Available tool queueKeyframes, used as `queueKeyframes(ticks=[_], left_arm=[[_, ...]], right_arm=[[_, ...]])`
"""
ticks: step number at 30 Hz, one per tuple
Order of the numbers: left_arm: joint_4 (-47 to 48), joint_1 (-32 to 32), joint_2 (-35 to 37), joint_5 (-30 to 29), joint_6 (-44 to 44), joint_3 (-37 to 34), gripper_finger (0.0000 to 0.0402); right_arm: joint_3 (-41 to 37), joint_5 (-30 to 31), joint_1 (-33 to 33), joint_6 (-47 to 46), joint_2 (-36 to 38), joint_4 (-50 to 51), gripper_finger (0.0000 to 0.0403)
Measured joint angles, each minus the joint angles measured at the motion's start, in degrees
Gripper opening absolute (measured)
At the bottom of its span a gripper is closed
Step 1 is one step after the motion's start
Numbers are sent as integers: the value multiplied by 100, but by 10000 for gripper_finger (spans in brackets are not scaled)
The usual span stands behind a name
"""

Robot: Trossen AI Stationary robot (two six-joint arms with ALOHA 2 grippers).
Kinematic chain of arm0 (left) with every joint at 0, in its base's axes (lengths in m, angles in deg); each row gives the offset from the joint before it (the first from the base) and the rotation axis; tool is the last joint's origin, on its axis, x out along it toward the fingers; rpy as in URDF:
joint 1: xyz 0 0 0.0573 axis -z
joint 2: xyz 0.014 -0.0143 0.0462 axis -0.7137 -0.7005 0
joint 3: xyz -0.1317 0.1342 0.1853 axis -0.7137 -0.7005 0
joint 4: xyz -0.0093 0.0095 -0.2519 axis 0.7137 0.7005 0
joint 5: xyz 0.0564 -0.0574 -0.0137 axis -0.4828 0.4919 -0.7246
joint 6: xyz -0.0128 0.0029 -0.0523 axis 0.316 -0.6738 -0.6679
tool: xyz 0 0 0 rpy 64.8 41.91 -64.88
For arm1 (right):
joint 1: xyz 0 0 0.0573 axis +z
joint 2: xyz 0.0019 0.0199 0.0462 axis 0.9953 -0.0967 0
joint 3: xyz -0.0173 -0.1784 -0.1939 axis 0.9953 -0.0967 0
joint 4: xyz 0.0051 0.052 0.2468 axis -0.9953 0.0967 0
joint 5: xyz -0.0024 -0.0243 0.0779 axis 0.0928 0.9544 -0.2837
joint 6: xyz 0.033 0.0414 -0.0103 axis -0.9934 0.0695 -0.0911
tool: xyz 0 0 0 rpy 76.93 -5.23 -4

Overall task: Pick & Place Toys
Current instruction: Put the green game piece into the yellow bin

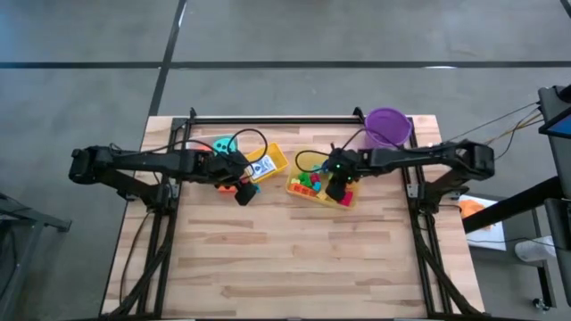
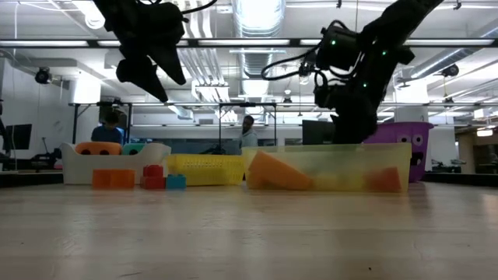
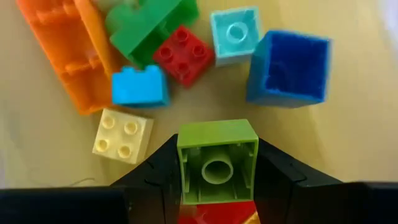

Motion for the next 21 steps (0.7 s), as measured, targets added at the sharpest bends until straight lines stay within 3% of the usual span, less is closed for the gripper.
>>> queueKeyframes(ticks=[21], left_arm=[[104, -11, -4, 1, 19, 0, 363]], right_arm=[[1266, -146, -157, 810, -1636, 754, 135]])
